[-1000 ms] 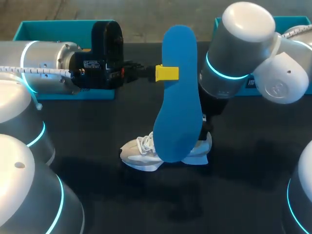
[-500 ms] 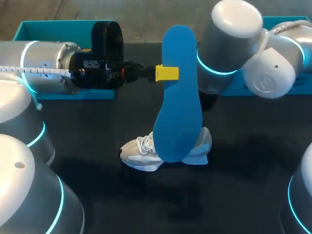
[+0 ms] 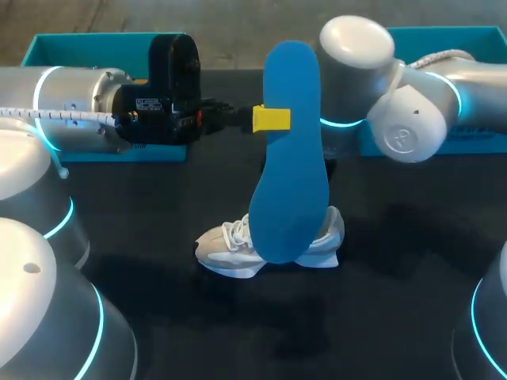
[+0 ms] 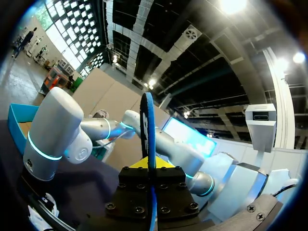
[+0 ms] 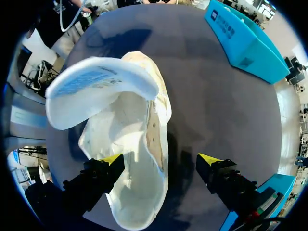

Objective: Take the shoe out of the shoebox, open the shoe tongue, remove and reinsert the insole, then place the shoe into the shoebox

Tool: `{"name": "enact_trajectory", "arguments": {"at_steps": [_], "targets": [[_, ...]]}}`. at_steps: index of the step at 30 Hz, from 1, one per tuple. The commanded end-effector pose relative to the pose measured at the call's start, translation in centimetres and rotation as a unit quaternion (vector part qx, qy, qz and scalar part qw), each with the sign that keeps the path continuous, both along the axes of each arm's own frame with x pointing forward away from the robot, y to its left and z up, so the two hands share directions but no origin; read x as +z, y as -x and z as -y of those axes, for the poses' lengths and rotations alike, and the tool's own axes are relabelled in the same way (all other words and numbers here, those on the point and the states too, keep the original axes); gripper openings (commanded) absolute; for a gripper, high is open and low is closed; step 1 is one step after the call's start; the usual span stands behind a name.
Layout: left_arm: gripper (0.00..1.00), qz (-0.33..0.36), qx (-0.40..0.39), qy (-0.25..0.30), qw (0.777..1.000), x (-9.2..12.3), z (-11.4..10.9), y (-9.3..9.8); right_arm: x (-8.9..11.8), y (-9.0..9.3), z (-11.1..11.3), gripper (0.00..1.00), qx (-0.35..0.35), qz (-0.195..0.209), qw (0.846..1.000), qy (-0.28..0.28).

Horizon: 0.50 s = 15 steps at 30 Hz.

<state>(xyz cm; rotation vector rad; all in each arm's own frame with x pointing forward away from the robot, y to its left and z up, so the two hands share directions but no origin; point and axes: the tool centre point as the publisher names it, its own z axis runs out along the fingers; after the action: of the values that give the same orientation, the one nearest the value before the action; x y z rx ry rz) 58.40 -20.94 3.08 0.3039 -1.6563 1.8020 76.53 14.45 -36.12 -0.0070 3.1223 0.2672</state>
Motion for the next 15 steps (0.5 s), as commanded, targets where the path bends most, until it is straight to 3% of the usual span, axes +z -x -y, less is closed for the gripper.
{"name": "enact_trajectory", "arguments": {"at_steps": [1, 15], "targets": [[0.0, 0.0, 0.0, 0.0, 1.0, -0.1, 0.1, 0.0, -1.6, -0.8, -1.4, 1.0, 0.0, -0.009, 1.0, 0.011], [0.0, 0.0, 0.0, 0.0, 1.0, -0.1, 0.1, 0.0, -2.8, -0.5, -0.3, 1.0, -0.025, -0.024, 0.999, 0.039]]}}
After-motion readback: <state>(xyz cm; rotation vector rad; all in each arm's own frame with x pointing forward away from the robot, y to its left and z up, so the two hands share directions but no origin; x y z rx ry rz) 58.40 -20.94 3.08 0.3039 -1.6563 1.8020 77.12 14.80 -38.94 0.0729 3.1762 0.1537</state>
